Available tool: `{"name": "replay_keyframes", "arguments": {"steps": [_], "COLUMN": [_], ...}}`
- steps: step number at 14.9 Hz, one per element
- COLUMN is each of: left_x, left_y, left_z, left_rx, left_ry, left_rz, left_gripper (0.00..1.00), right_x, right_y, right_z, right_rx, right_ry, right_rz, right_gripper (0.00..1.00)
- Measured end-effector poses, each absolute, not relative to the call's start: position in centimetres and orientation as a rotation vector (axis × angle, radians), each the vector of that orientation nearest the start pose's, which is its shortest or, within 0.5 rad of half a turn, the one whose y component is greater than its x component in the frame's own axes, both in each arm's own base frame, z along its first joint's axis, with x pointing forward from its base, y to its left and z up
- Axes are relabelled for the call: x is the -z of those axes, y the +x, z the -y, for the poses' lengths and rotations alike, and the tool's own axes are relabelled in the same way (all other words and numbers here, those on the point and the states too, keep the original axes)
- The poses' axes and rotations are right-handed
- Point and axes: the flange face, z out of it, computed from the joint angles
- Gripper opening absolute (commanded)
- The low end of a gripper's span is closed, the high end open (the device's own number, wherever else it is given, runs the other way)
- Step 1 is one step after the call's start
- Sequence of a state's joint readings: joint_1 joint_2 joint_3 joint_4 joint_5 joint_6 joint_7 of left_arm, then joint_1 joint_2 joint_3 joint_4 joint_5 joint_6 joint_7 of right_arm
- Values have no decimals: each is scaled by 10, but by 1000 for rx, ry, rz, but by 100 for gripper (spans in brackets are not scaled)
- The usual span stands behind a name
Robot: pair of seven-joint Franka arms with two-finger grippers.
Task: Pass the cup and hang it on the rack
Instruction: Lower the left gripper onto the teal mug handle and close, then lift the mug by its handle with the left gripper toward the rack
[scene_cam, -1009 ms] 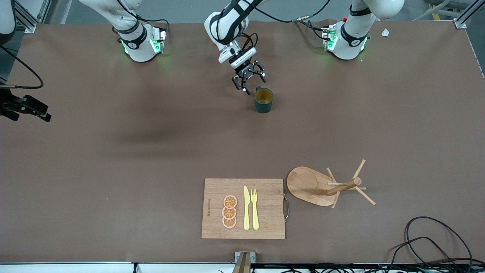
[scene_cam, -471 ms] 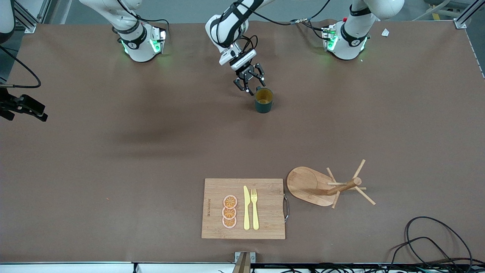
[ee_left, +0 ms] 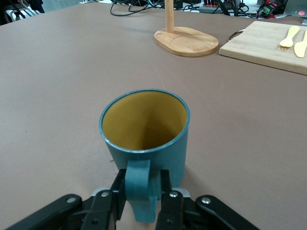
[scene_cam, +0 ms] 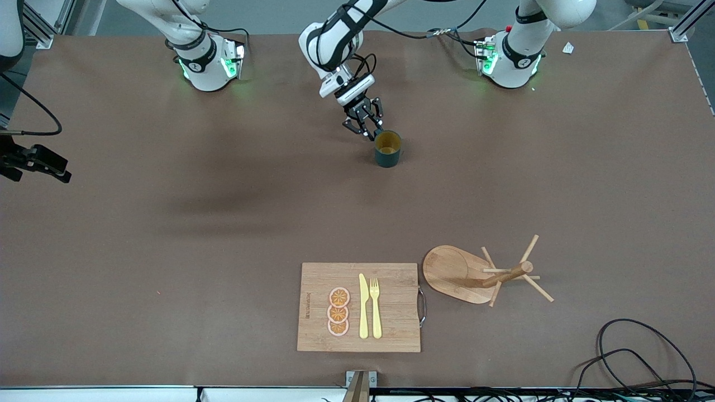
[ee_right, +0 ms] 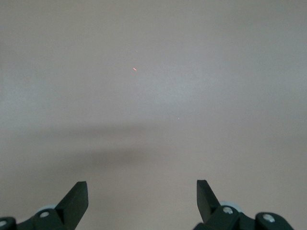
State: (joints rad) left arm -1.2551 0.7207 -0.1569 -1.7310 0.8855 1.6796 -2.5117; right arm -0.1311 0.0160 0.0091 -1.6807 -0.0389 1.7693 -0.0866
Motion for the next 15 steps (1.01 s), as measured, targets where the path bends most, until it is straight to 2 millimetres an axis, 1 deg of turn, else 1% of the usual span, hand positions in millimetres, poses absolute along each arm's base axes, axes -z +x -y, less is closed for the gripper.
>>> {"name": "replay_keyframes", "arguments": {"steps": [1,4,5,7,9,10,11,13,15], "left_x": [-153,-151,-151,-154,-164,-175,-191,-234,-278], "left_y": [174,177,179,184,199,214,232,276,316], "left_z": [573,575,576,579,585,591,598,611,613], "left_rx": [1215,1241,1245,1231,1209,1196,1181,1102,992], "left_ry": [-2368,-2370,-2372,-2378,-2386,-2394,-2407,-2445,-2484], "left_rz": [781,767,762,729,709,718,742,838,937], "left_gripper": [23,2,0,0,0,0,0,0,0], "right_x": [-583,-587,-587,-587,-587,-587,-586,-583,-580], "right_y": [570,570,570,571,571,571,571,572,574], "right_z": [73,74,74,74,74,74,74,74,74], "right_rx": [114,127,128,128,127,127,125,115,108], "right_ry": [-3185,-3186,-3186,-3186,-3186,-3186,-3186,-3185,-3185], "right_rz": [-46,-49,-49,-49,-48,-48,-48,-48,-46], "right_gripper": [100,100,100,100,100,100,100,100,100]}}
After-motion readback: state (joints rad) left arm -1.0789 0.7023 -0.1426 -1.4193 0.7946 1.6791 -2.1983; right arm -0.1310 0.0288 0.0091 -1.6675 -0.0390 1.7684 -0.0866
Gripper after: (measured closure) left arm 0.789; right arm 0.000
